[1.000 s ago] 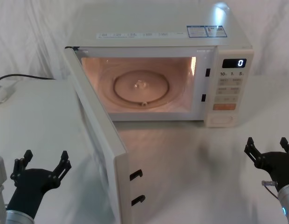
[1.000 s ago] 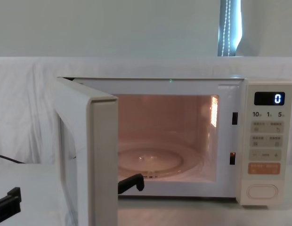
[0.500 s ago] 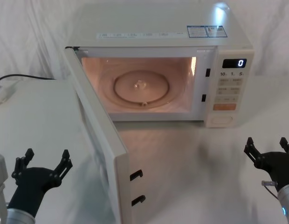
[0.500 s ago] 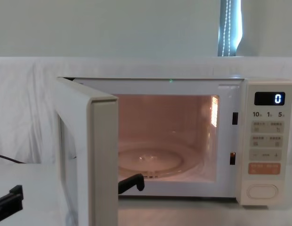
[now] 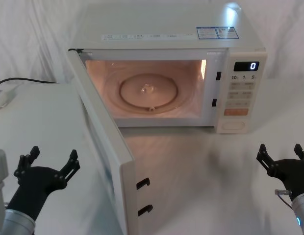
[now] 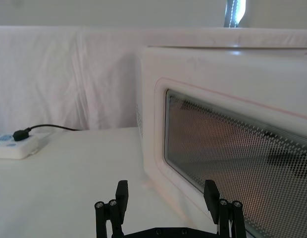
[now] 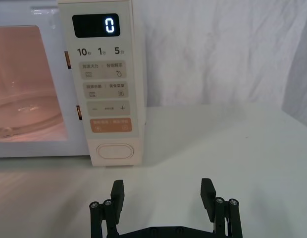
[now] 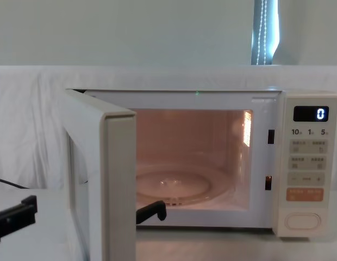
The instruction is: Press the button to open the microwave door with one hand; close the microwave door with the other hand.
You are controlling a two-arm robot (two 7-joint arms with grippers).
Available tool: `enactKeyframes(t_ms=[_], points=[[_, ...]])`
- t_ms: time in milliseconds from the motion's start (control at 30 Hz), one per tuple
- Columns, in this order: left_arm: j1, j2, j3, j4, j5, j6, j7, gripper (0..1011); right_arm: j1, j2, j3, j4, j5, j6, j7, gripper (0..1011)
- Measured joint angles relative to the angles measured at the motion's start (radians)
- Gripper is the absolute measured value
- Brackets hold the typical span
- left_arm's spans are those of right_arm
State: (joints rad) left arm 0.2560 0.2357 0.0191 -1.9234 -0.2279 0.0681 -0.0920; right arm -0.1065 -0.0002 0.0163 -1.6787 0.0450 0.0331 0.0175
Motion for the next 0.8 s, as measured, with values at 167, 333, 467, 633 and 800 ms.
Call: enactKeyframes(t_ms=[167,333,467,633,800], points=[[0.022,0.005,-0.027,-0.043,-0.017,0.024,-0.024,1001,0.000,0.000,0.000,0.000,0.000,0.000,0.000,1002],[0.060,0.020,-0.065,-0.093,-0.058,0.049,-0.057,907,0.000,0.000,0.000,0.000,0.000,0.000,0.000,1002],[0.089,0.041,-0.090,-0.132,-0.088,0.070,-0.080,823,0.000,0.000,0.000,0.000,0.000,0.000,0.000,1002],[0.122,0.065,-0.116,-0.172,-0.119,0.085,-0.100,680,0.000,0.000,0.000,0.000,0.000,0.000,0.000,1002],[0.155,0.093,-0.139,-0.213,-0.153,0.088,-0.122,483,0.000,0.000,0.000,0.000,0.000,0.000,0.000,1002]])
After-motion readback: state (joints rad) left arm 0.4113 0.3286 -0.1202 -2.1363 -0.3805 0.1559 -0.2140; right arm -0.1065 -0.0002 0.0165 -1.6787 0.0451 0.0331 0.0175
